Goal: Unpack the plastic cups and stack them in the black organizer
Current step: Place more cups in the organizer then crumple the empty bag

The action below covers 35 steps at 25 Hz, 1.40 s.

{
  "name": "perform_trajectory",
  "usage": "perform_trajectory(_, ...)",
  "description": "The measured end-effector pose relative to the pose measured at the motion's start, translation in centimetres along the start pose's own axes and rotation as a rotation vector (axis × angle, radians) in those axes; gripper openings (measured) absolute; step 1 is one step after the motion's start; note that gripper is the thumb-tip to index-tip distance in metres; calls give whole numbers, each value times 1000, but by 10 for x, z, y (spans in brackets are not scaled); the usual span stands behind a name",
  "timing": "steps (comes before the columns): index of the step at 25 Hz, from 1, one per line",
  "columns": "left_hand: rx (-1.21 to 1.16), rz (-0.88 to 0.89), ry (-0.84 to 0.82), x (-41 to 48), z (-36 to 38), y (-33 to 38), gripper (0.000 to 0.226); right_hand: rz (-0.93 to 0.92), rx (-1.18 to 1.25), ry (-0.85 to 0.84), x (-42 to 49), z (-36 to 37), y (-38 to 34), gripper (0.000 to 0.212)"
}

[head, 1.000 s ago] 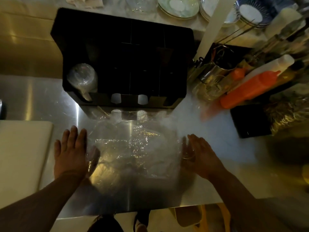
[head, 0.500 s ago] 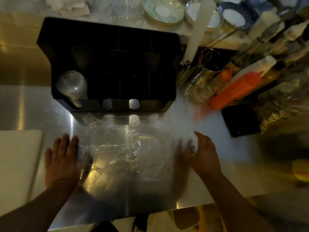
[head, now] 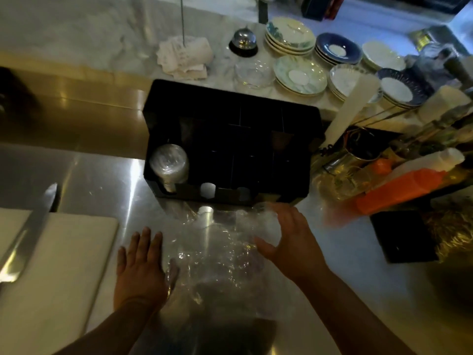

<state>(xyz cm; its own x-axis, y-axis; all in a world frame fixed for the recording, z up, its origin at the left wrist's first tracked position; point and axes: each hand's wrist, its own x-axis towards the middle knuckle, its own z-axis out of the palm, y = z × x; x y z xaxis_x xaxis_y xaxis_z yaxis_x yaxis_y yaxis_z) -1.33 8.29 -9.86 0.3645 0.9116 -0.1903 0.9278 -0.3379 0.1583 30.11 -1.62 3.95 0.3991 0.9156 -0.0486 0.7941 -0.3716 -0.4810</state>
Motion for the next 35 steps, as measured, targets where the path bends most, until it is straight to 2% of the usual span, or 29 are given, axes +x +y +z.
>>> perform_trajectory(9, -31, -42, -32, 4, 0, -1, 82, -272, 24, -37, 94, 26, -112, 80)
perform_trajectory(15, -45, -30, -68, 4, -5, 0, 84, -385, -47, -30, 136, 49, -154, 77)
perform_trajectory(21, -103, -27, -86, 6, -9, -1, 85, -412, -307, -22, 166, 66, -183, 74)
perform_trajectory(26, -114, -30, -71, 7, -6, -3, 87, -387, -525, -76, 178, 75, -191, 58)
perform_trajectory(35, -99, -22, -80, 6, -4, -3, 82, -395, -527, -82, 175, 82, -185, 54)
